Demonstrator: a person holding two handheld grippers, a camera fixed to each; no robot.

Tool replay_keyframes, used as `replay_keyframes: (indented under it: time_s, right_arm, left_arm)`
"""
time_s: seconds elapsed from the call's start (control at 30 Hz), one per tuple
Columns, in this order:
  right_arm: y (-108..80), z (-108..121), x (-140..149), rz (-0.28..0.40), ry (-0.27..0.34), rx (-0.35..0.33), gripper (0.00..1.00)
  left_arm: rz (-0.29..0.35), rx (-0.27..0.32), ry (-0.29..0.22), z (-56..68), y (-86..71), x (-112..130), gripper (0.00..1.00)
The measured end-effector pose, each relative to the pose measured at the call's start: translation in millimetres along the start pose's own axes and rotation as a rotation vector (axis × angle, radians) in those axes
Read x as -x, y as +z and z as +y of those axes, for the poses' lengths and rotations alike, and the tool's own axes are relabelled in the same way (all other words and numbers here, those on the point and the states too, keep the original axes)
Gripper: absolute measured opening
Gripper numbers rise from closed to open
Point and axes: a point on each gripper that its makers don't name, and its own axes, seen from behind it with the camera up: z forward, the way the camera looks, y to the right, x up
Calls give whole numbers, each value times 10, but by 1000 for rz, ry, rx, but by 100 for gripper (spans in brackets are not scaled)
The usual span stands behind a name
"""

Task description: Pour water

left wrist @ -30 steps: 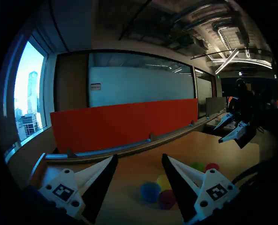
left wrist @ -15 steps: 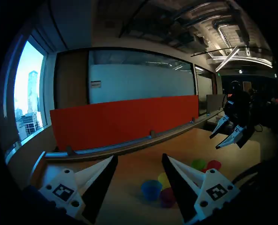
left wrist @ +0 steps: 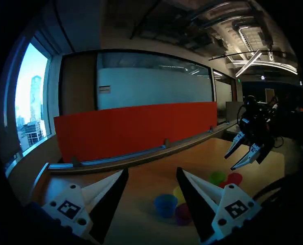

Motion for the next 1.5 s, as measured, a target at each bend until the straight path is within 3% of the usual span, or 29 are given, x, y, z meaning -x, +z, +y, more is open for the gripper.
replay_keyframes:
  time_s: [0.33, 1.5]
  right_arm:
    - [247, 8, 117, -54, -11, -24, 99]
    - [644, -24, 244, -151, -15, -66, 99]
  left_arm:
    - [-6, -3, 13, -7, 1, 50, 87]
    - [-9, -15, 24, -19, 0, 110, 86]
